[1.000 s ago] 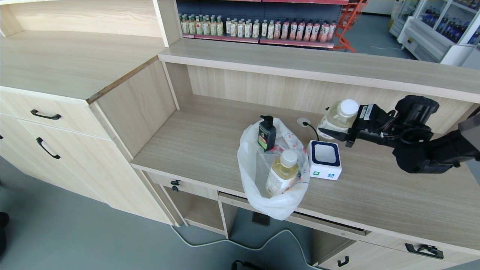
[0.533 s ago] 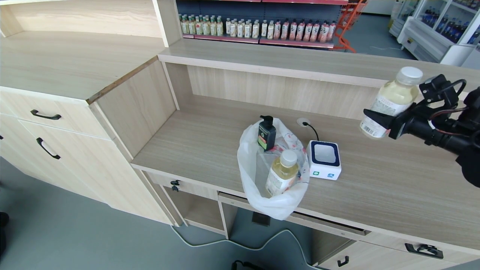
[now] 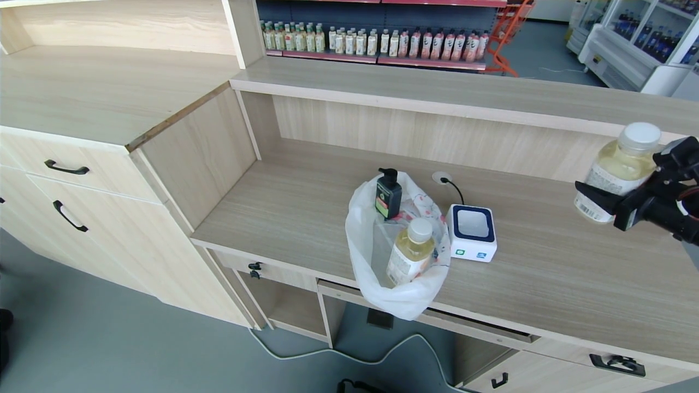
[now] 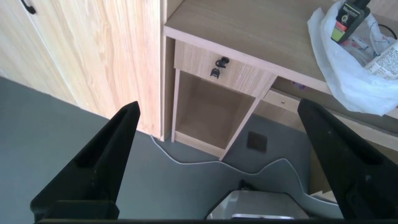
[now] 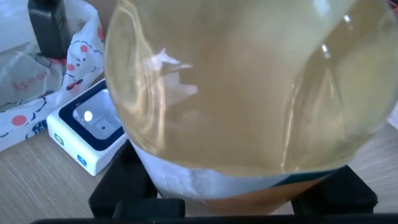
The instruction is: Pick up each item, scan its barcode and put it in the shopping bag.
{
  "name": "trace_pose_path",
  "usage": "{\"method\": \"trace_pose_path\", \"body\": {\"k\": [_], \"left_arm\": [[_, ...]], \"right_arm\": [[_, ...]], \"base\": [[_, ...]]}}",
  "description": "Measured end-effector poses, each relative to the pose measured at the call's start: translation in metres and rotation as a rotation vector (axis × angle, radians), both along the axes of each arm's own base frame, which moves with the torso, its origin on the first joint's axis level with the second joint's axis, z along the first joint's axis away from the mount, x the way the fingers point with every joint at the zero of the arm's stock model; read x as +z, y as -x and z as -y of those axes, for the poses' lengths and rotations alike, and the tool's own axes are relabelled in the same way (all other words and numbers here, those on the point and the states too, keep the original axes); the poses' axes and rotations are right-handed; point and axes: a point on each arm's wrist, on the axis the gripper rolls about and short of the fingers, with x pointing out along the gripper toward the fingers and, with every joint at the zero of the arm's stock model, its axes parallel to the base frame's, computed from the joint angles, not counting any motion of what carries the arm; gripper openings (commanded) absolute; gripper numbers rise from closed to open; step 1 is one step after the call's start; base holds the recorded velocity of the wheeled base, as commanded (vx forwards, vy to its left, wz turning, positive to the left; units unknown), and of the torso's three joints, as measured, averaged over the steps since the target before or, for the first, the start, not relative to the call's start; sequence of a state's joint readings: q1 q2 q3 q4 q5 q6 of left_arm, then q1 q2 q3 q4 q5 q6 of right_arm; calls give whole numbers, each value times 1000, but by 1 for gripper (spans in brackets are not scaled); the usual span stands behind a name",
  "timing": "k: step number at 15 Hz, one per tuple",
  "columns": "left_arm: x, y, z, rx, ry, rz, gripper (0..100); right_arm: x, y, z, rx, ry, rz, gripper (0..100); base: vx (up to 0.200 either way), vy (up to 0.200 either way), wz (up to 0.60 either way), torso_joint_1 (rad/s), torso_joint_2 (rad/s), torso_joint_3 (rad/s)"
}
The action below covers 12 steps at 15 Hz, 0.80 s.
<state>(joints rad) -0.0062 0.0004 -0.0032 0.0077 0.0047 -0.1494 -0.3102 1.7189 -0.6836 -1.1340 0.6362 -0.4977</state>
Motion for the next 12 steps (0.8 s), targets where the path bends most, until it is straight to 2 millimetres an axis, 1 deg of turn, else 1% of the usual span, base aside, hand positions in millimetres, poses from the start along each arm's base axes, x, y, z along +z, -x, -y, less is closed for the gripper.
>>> {"method": "trace_pose_path", "body": {"k": [1,5,7,9,11,12], "left_arm": [[0,0,0,0,0,0,100],[0,0,0,-1,0,0,100],[0,0,0,0,0,0,100],[0,0,0,0,0,0,100],[0,0,0,1,0,0,100],[0,0,0,-1,0,-1,100]], "right_arm": [[-1,1,1,-1,-3,-4,0],[-4,0,-5,32,-23,-19,0],[-5,-4,-19,86,-28,-29,0],[-6,-7,-30,125,-35,-32,0],[-13,-13,-42,171,-67,-69,0],[-16,-16,-44,178,-91,-84,0]], "base": [[0,0,0,0,0,0],[0,0,600,1,2,5],[0,0,600,2,5,2],[0,0,0,0,0,0],[0,0,0,0,0,0],[0,0,0,0,0,0]]}}
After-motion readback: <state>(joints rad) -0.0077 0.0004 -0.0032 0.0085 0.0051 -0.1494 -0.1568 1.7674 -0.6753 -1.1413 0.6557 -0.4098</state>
